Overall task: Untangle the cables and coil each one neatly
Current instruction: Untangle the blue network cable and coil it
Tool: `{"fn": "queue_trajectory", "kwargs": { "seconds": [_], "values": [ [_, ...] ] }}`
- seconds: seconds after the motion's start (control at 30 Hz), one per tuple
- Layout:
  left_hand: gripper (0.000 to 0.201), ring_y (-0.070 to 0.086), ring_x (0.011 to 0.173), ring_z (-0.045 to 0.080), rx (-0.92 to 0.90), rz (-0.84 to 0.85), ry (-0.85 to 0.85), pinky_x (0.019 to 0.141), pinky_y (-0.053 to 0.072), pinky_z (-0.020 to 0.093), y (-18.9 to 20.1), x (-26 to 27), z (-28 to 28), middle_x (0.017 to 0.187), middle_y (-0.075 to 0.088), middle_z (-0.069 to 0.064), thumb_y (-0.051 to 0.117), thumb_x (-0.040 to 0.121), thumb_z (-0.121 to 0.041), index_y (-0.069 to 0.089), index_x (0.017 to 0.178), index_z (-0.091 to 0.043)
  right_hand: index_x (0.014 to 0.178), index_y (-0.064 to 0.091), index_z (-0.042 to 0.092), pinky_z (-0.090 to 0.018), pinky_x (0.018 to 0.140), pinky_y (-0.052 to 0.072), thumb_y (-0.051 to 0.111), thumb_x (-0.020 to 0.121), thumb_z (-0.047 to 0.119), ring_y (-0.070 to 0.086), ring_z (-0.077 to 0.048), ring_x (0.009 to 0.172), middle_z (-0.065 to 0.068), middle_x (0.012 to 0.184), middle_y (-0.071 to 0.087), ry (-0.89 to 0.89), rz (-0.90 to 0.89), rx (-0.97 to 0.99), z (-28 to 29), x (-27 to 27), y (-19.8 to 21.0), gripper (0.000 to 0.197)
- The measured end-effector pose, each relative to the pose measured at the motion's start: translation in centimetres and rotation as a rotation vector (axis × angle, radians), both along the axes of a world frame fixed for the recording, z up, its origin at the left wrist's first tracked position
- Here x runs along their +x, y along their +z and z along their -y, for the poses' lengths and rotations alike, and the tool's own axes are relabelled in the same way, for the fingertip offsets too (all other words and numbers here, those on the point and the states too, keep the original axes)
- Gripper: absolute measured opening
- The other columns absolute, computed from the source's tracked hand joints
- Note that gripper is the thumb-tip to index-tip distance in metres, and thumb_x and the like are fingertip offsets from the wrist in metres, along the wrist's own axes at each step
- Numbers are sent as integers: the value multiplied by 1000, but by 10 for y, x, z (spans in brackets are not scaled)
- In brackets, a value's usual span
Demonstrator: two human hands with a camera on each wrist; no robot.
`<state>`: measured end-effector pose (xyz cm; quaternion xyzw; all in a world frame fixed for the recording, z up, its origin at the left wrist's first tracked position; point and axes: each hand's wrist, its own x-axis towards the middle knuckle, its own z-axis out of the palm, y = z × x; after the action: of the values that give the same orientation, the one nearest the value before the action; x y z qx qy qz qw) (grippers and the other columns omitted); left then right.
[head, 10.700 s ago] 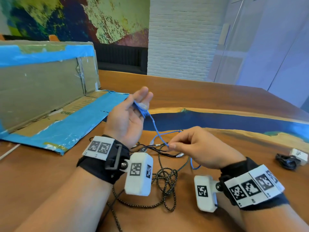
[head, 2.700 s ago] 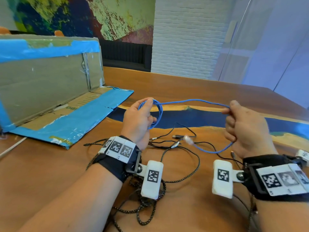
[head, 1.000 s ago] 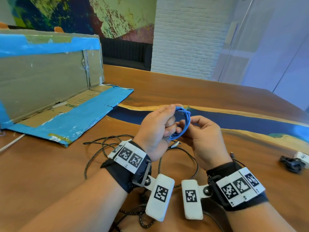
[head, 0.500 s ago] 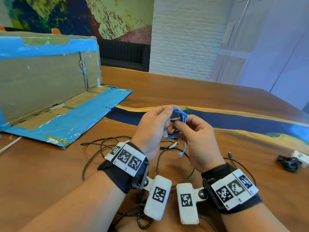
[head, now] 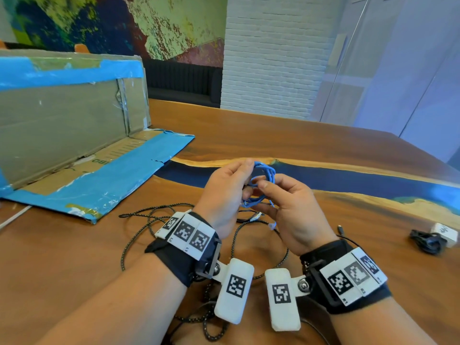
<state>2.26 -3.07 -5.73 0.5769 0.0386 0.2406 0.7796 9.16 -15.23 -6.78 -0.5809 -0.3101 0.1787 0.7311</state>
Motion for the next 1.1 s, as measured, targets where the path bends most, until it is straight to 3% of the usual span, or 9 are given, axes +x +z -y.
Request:
{"fn": "queue_trajectory", "kwargs": {
  "seconds": [0.1,0.2,0.4,0.53,0.63,0.77,0.9,1.03,1.1],
  "values": [
    [38,41,55,9,7,10,-42,56,44,24,4,-3,0,63,56,-5,45,109,-28,74,104,-4,105,69,3,-53,97,49,56,99,17,62,-32,99,-19,95,66,198,-148,76,3,-5,3,19],
    [38,39,57,15,67,17,-75,58,40,27,2,-2,0,57,56,-6,44,109,-28,66,93,-2,82,72,11,-63,112,37,51,90,17,60,-31,93,-16,90,63,324,-264,130,7,-5,7,23],
    [29,49,49,3,96,33,-13,55,44,19,-1,-1,2,59,58,-5,49,107,-19,68,108,3,67,66,23,-51,88,44,61,86,1,62,-19,85,-3,81,65,211,-174,-14,0,-8,8,30],
    [26,43,57,8,187,32,81,58,38,24,-4,2,-4,73,53,7,56,105,-25,75,111,-9,91,59,15,-40,69,45,53,91,-9,59,-18,72,-8,86,59,-28,-166,-76,-2,-4,8,25],
    [19,46,57,6,193,20,94,54,38,16,-4,2,-3,70,60,-6,59,103,-23,77,104,-18,106,62,7,-37,56,49,53,93,-8,51,-21,57,-12,76,54,-155,-104,-106,-1,-2,8,22],
    [21,52,66,11,193,44,40,59,42,22,-2,1,-8,90,69,5,60,100,-8,75,114,-14,119,70,15,-35,64,61,66,93,-2,70,-32,70,-23,86,74,-144,-102,-54,5,-1,13,31],
    [31,65,79,11,145,30,31,69,53,26,-3,2,-10,90,73,-2,55,102,-2,71,126,-13,122,64,13,-32,71,62,60,97,-4,76,-30,84,-15,90,76,-118,-316,134,5,4,15,30],
    [25,68,87,18,63,-39,132,69,57,32,-6,5,-16,89,70,3,58,102,-7,76,117,-16,120,51,8,-42,76,60,43,104,-2,62,-23,64,-6,67,53,-9,-523,270,2,5,15,21],
    [23,68,90,19,33,-60,149,74,56,38,-7,5,-14,93,71,6,59,102,-8,78,112,-17,115,50,11,-33,55,52,41,106,5,41,-15,48,-2,64,44,-9,-500,211,2,3,17,15]
  ]
}}
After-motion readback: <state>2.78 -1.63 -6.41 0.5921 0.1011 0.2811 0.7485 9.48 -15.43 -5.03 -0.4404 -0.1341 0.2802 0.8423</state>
